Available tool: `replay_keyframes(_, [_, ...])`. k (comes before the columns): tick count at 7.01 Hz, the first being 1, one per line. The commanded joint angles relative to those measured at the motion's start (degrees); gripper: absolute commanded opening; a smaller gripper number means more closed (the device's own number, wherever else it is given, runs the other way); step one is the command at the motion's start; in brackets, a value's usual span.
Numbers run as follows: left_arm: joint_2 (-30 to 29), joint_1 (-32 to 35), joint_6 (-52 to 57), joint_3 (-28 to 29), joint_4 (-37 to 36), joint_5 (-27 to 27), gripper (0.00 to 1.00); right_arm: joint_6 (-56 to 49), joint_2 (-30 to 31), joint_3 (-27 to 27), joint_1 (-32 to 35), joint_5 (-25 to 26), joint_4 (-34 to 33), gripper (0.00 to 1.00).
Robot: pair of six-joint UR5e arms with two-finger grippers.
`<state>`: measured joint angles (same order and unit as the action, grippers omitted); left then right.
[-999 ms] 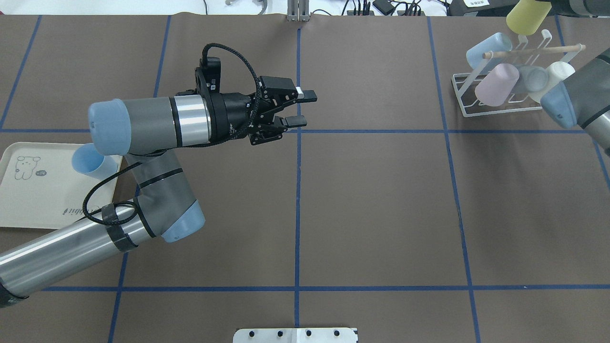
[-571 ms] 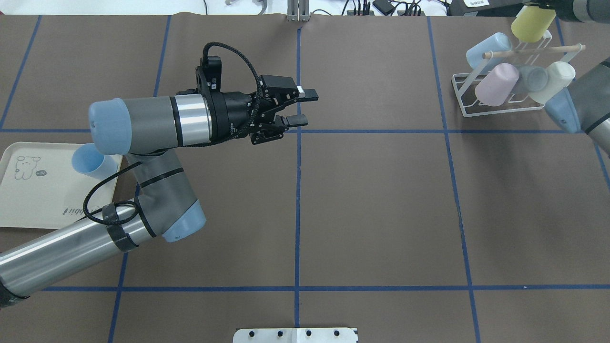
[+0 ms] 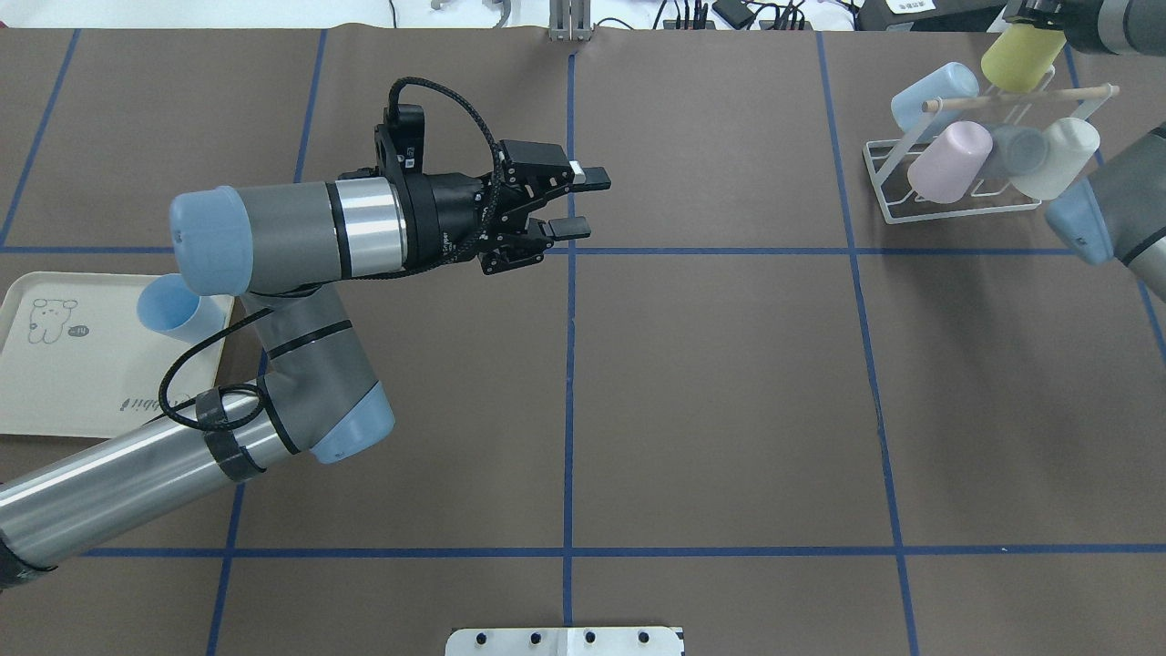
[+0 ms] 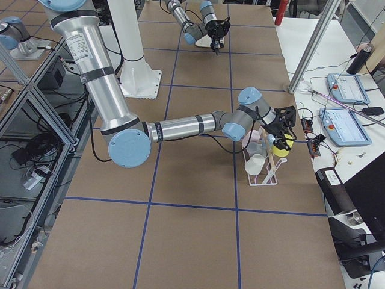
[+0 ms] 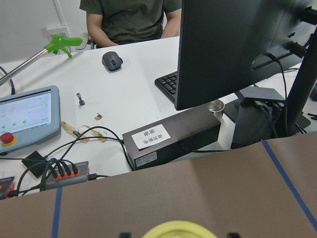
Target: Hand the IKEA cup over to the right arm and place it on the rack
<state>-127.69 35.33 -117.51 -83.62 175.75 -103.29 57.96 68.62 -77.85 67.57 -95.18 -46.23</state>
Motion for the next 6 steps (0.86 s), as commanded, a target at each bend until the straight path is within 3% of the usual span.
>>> replay_keyframes(1, [0.07, 0.00, 0.00, 0.04, 0.03, 0.02, 0.69, 0.05, 0.11, 0.06, -0.59, -0.01, 0.00, 0.00])
replay_keyframes(6, [0.07, 0.00, 0.00, 0.04, 0.03, 0.02, 0.69, -0.04, 0.11, 0.59, -1.39, 0.25, 0.00, 0.01])
